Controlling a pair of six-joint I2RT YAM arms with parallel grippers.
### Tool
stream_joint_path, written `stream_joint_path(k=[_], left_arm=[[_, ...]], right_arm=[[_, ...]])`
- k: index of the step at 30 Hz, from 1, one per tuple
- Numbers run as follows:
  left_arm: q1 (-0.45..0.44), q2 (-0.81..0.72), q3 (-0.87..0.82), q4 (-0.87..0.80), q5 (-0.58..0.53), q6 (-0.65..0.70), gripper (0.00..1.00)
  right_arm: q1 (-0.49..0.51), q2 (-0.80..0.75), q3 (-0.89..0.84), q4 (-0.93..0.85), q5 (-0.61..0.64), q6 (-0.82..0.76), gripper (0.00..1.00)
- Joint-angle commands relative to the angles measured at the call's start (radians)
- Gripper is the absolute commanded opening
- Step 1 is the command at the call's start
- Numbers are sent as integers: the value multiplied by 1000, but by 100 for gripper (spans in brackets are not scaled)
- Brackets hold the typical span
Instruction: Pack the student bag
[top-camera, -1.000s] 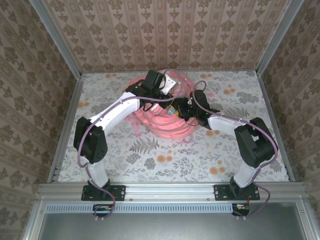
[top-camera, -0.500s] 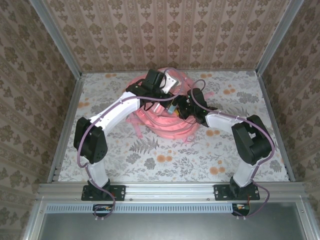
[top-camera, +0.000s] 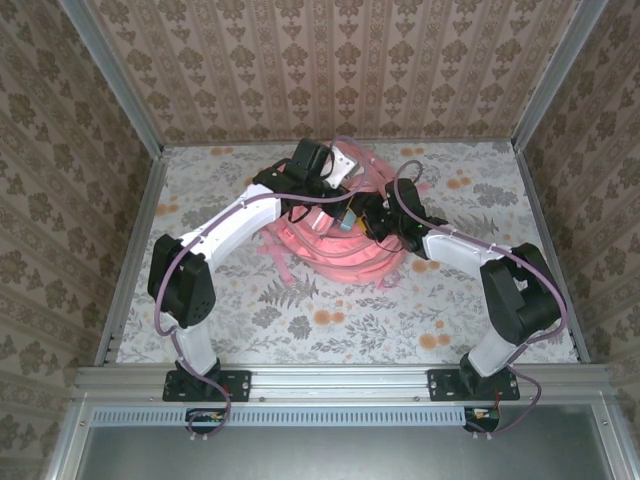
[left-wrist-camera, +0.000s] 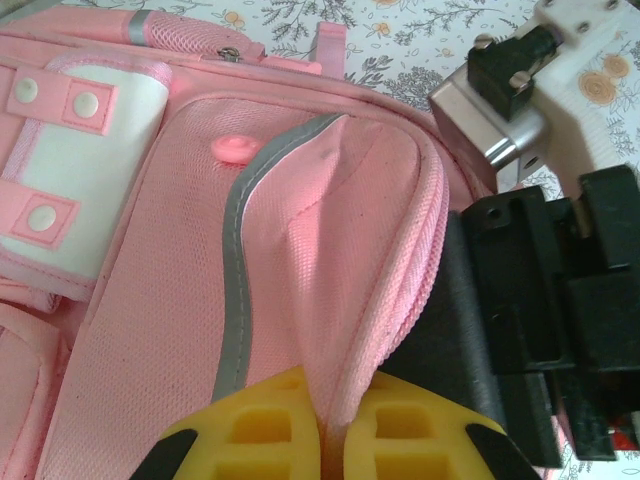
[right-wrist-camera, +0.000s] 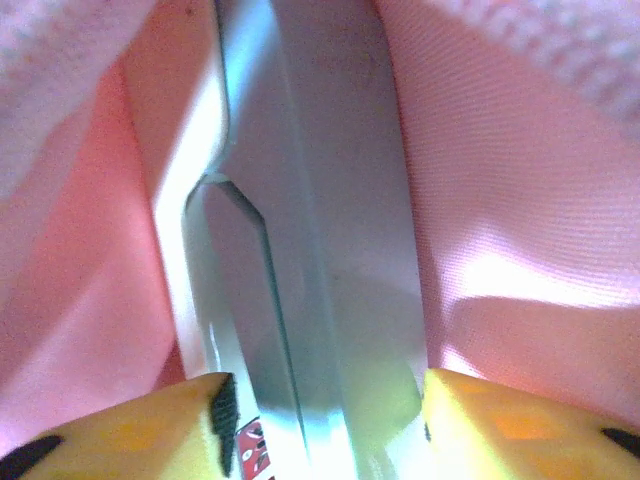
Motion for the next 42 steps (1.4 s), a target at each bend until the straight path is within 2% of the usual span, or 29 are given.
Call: stream_joint_path(k=[1,6,11,13,14,17,19,25,30,34,39,42], left_arm=[[8,-17,42,33,37,-11,0],[8,-11,42,36,73,-27,0],[9,3,37,47,107,-55,0],[11,12,42,45,112,-69,0],[13,14,44,44,113,-80,4],[27,7,40,47,125,-120,22],[44,-6,31,55,152,-153,34],[95,-65,-38,109,240,-254,49],[131,-142,-138,114,179,-342,55],[181,-218,-276,142,126,-461,57],[271,-279,-460,240,177,-629,57],[300,-288,-559,353,245,-719,59]], right_arm=[[-14,-30,-19,23,-20,-9,44],[-12,9,-13,126,-70,6,29],[-14,66,20,225,-118,1,26],[-16,65,33,180,-110,-23,29],[-20,57,33,143,-99,-31,31],[-40,11,-8,57,-69,-36,39],[-53,-32,-45,-5,-51,-39,41],[-70,-160,-148,-109,-14,-41,43],[-66,-280,-168,-228,78,-102,42],[-21,-363,-126,-352,196,-215,51],[61,-358,-43,-401,241,-302,68],[85,-269,36,-416,205,-326,71]])
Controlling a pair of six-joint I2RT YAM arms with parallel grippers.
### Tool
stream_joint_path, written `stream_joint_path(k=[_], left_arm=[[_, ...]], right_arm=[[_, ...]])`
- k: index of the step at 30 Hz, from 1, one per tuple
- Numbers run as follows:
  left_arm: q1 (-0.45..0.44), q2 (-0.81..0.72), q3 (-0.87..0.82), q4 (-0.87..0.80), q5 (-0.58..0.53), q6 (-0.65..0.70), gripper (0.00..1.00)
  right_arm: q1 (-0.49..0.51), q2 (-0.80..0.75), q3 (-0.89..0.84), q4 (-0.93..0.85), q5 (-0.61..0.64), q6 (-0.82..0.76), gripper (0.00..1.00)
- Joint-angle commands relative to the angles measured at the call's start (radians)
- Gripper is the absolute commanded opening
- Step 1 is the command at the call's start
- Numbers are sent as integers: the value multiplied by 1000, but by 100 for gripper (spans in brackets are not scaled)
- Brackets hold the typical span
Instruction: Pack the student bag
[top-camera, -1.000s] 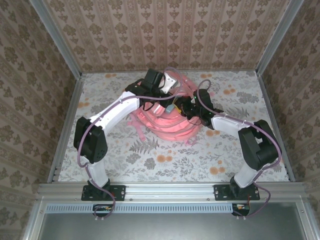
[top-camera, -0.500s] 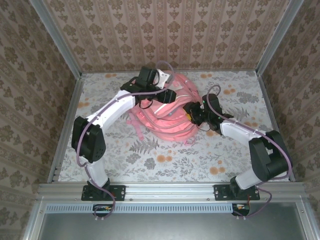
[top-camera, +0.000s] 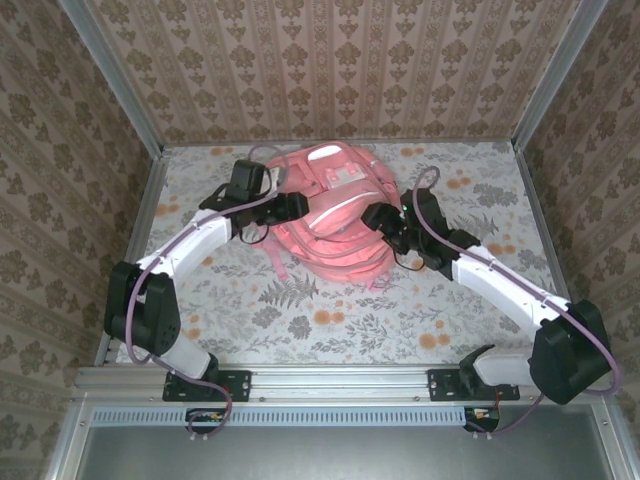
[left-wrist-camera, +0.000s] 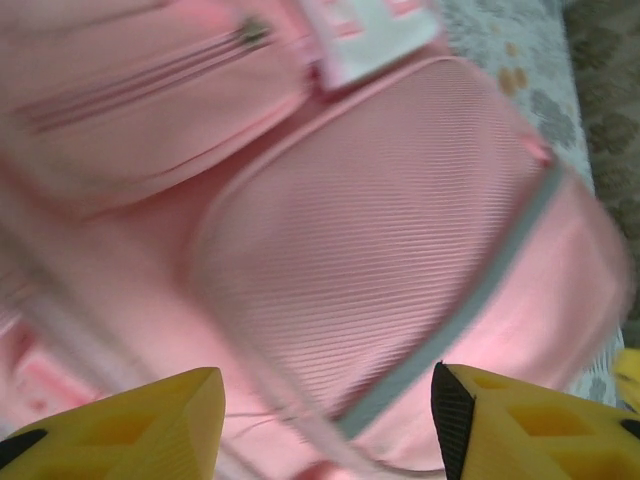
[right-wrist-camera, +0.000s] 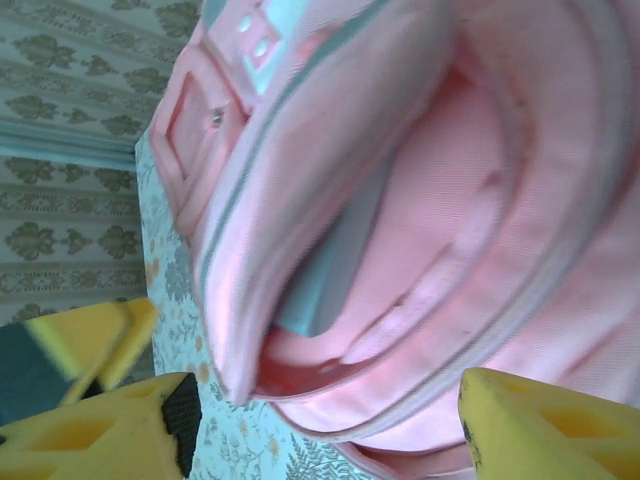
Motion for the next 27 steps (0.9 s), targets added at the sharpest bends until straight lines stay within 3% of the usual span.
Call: stream_joint_path(k=[1,4,9,11,14,20,23,27], left_arm=[[24,-14,-78,157,94,-160,59],[28,7,-98,219,140,-193,59],[31,34,-101,230,139,-202,56],[33,44,-104,231,138,-202,54],[37,64,-103,233,153,-202,51],[43,100,-104,247,188,-205,49],[47,103,-109,251,191,-200,47],[56,107,-109,247,203,-180,44]], right_arm=[[20,100,89,-42,-5,-73,71],[22,198,144,-36,-47,-75,66],[22,268,145,-72,1,-84,44],[22,283,133,-84,21,-89,40],[22,301,136,-98,30,-103,41],[25,257,176,-149,58,-145,55],[55,200,197,-235,131,-190,60],[173,160,235,-366,299,-224,62]])
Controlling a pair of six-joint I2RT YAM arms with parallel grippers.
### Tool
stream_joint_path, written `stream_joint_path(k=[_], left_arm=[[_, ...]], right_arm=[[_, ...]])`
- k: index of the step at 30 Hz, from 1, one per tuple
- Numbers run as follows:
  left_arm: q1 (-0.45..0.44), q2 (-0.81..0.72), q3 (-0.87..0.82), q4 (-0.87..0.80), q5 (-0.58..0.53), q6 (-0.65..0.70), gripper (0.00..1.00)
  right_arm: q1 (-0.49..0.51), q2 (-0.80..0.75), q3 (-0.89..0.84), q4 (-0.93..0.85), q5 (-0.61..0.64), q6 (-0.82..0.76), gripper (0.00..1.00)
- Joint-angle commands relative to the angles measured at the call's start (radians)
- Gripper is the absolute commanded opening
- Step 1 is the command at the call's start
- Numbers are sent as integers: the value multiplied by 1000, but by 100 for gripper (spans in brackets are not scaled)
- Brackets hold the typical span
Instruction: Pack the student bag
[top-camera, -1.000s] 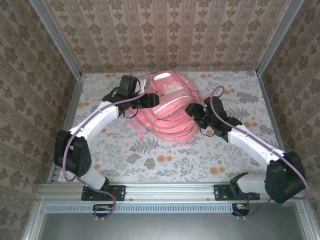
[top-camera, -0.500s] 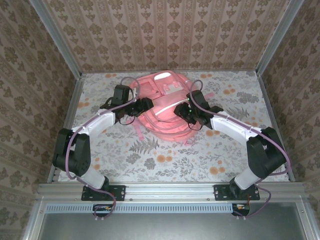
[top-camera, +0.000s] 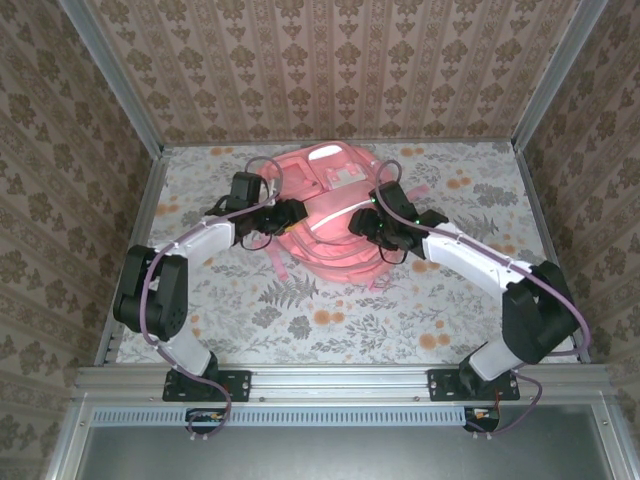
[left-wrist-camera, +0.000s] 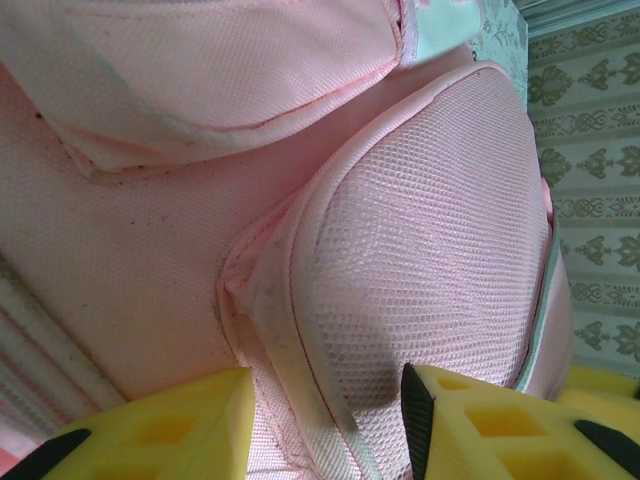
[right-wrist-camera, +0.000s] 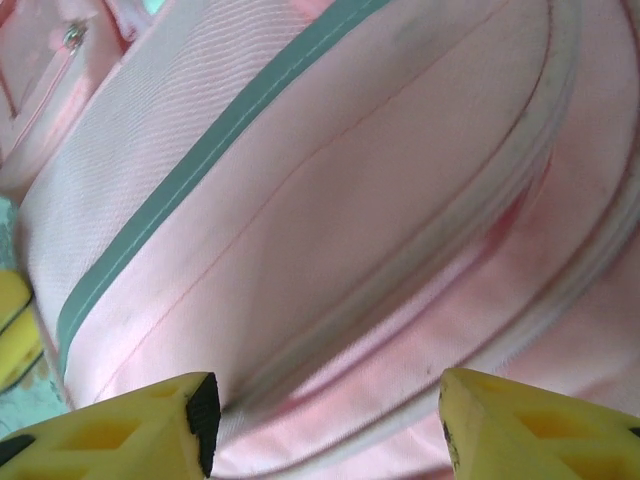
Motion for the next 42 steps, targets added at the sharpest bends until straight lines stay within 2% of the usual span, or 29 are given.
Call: stream_joint_path(k=[1,7,11,15,20,29,38,42], left_arm=[[17,6,-8,16,35,18,44],[60,-77,-51,-8,16,35,50],[106,-180,-108,-79,-64,60,57],[163,-268,-179,-113,-112,55,61],[219,-336,-251,-126,-124,42,71],[243,-372,-279,-152,-129,65,77],[245,-354,-276,-137,-107,66,79],[245,-340,-275,-125,-94,64,79]], right_arm=[[115,-49,58,-172,192,-50,62],[344,59,142,-207,354,71,56],[402,155,204,-162,381,186,51],[410,235,263,-117,408,273,49],[407,304,315,-117,484,397,48],[394,369,368,-188,549,557,46],[366,436,408,-184,487,557,46],[353,453,418,-182,479,542,54]])
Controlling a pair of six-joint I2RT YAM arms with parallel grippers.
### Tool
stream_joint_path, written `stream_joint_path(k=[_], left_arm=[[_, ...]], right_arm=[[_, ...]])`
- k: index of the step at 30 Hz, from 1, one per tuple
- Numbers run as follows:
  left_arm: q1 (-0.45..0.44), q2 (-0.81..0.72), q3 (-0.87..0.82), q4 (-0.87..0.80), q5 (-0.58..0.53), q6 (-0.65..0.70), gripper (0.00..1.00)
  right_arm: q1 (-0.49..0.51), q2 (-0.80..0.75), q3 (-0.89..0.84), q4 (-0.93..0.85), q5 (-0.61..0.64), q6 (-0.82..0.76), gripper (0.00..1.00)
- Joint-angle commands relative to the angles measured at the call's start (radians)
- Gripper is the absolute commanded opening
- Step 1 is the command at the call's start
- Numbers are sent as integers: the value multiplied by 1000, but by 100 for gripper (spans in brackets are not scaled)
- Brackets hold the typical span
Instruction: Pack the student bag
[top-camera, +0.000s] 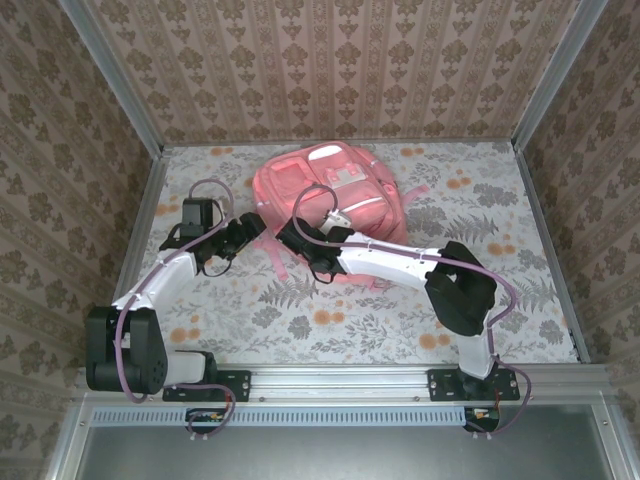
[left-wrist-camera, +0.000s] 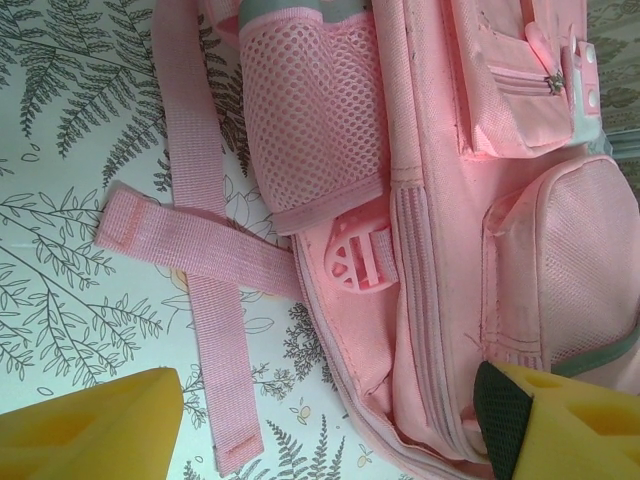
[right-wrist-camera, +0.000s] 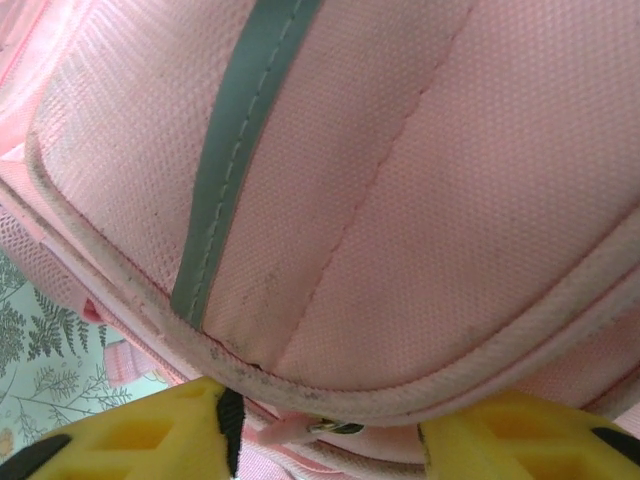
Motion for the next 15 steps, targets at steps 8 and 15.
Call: stream_joint_path(k=[8,15], left_arm=[[11,23,0,17,34,21,79],[9,30,6,22,55,19,79]], right_arm=[[-21,37,37,-68,-19,13,34],[-22,-11,1,-73,-36,-25,18]])
